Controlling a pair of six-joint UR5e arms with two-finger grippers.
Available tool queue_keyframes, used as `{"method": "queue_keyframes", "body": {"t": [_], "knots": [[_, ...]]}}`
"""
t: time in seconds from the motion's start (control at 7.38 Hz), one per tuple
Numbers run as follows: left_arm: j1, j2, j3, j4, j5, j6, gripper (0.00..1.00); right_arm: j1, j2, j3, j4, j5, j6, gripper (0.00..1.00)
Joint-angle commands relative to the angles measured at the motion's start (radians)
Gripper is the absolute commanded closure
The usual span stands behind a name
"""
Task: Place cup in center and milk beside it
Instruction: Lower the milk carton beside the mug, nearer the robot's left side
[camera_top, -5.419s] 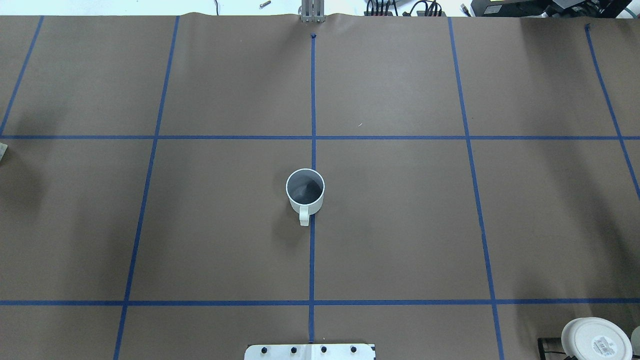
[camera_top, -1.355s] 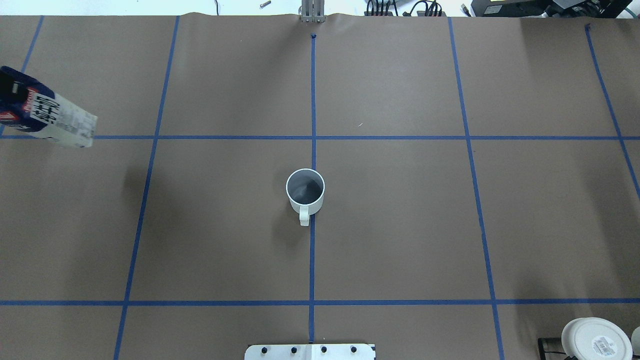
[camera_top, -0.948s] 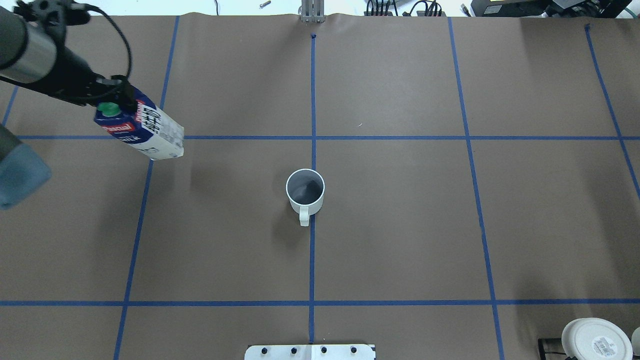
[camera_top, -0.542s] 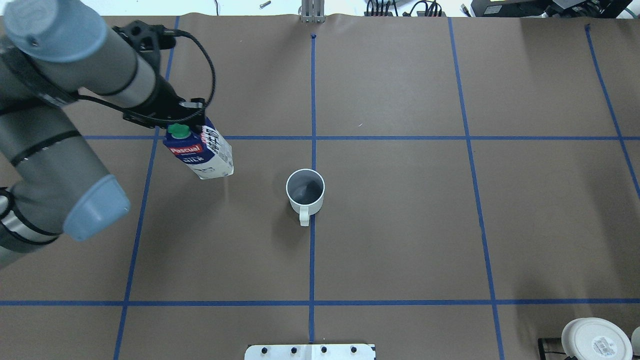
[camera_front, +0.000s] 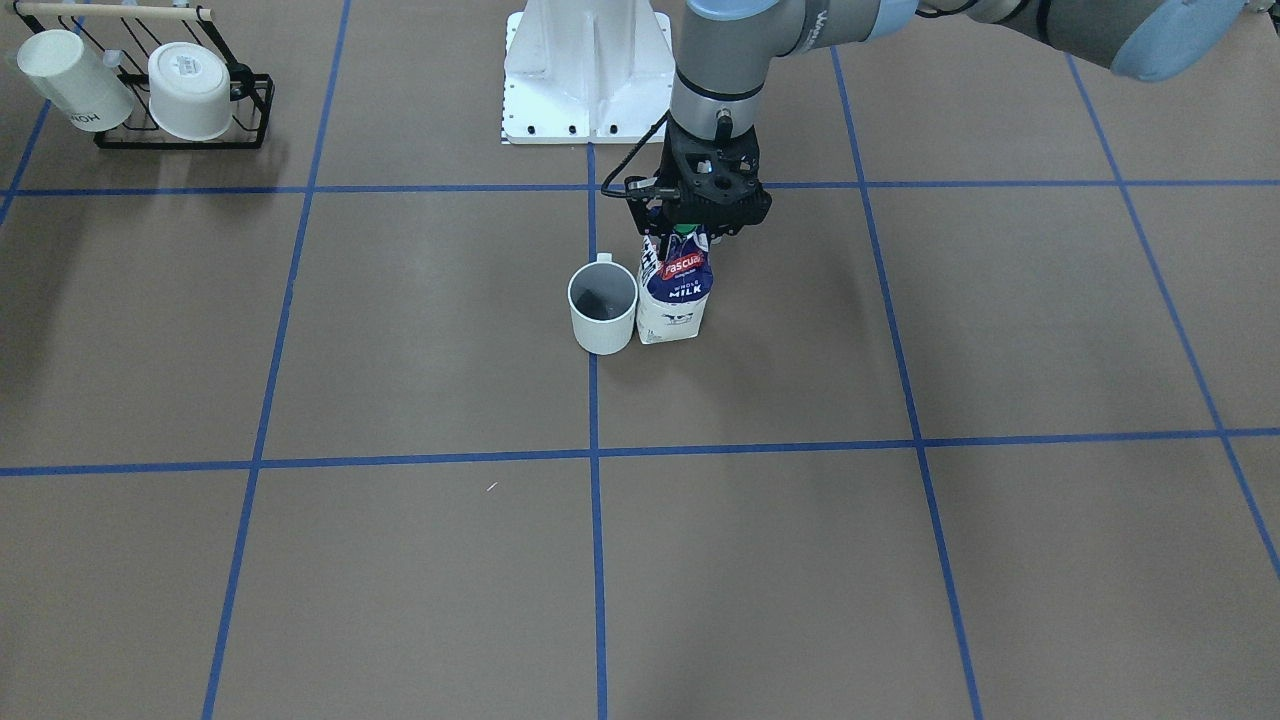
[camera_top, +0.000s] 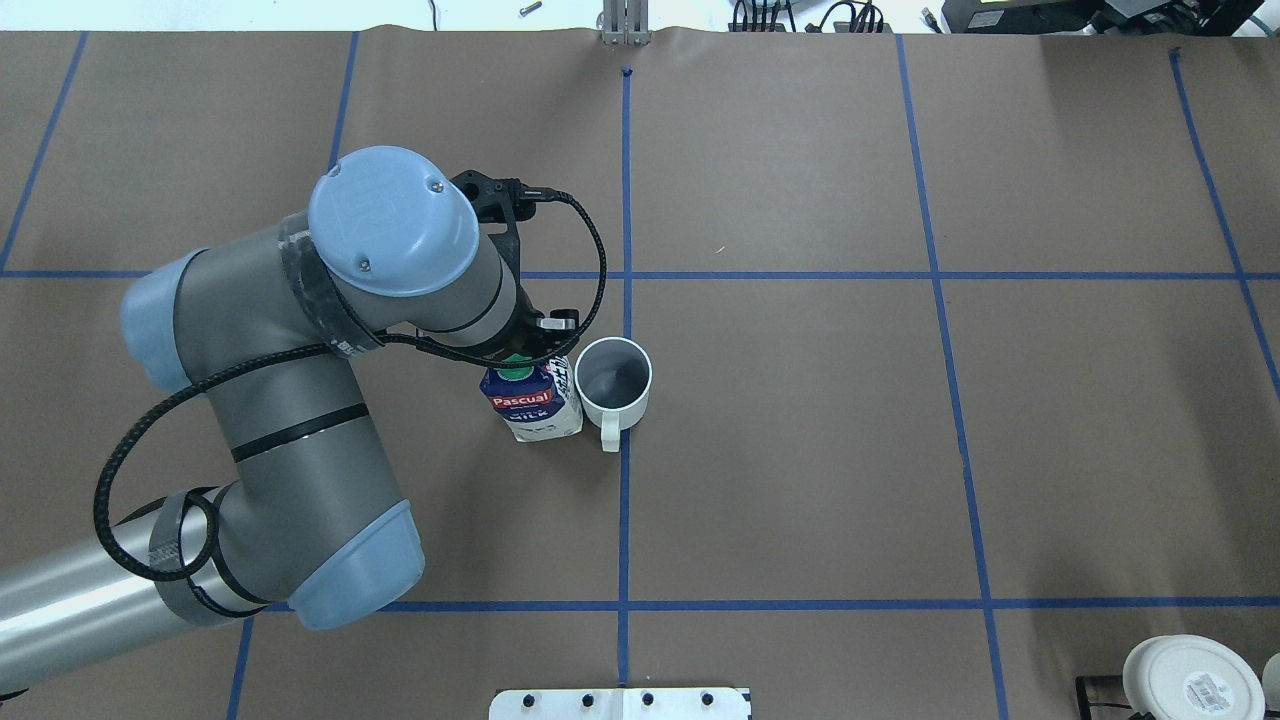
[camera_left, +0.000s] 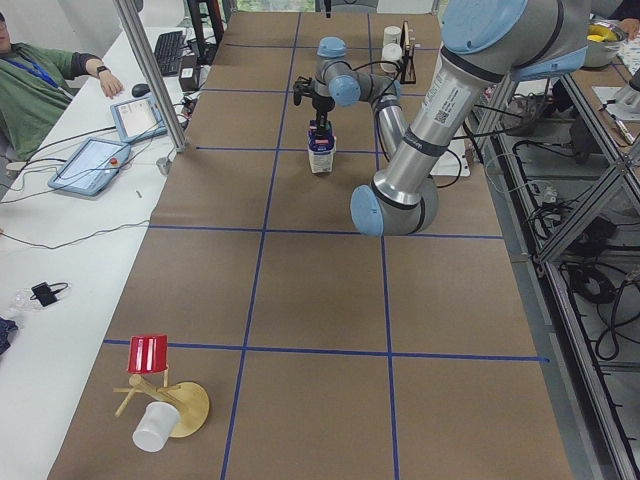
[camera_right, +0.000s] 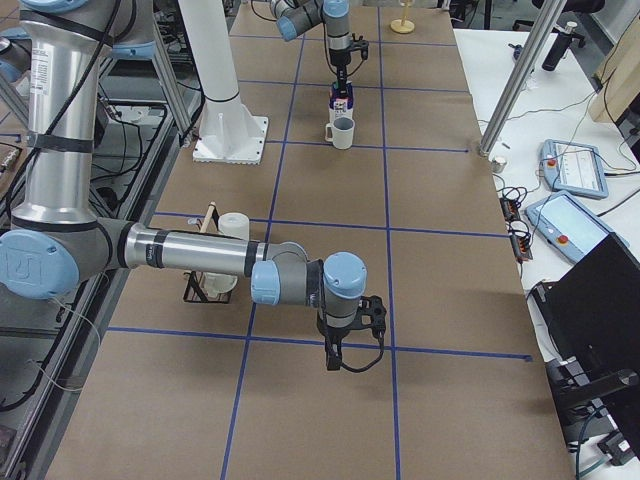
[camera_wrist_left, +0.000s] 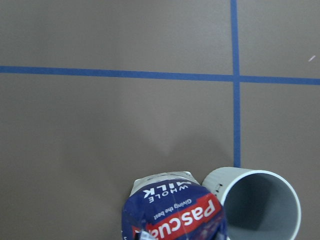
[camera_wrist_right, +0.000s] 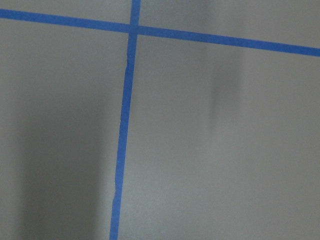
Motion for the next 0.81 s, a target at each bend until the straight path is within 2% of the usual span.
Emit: {"method": "queue_keyframes", "body": {"t": [0.0, 0.14, 0.27, 0.41, 0.54, 0.68], "knots": [[0.004, -0.006, 0.015, -0.001, 0.005, -0.001, 1.00, 0.000, 0.000, -0.003, 0.000, 0.000, 0.000, 0.00], [0.004, -0.006, 0.015, -0.003, 0.005, 0.001, 0.99, 0.000, 0.000, -0.003, -0.002, 0.000, -0.001, 0.00], [0.006, -0.004, 0.015, -0.003, 0.008, 0.002, 0.39, 0.000, 0.000, -0.003, 0.000, 0.000, -0.001, 0.00], [0.016, 0.000, 0.014, -0.003, 0.052, 0.004, 0.02, 0.000, 0.000, -0.003, 0.000, 0.000, -0.001, 0.00], [0.032, -0.001, 0.012, -0.003, 0.092, 0.008, 0.01, 0.000, 0.000, -0.003, -0.002, 0.000, -0.001, 0.00], [0.030, -0.001, -0.003, 0.000, 0.087, 0.010, 0.01, 0.000, -0.002, -0.005, 0.000, 0.000, -0.001, 0.00]]}}
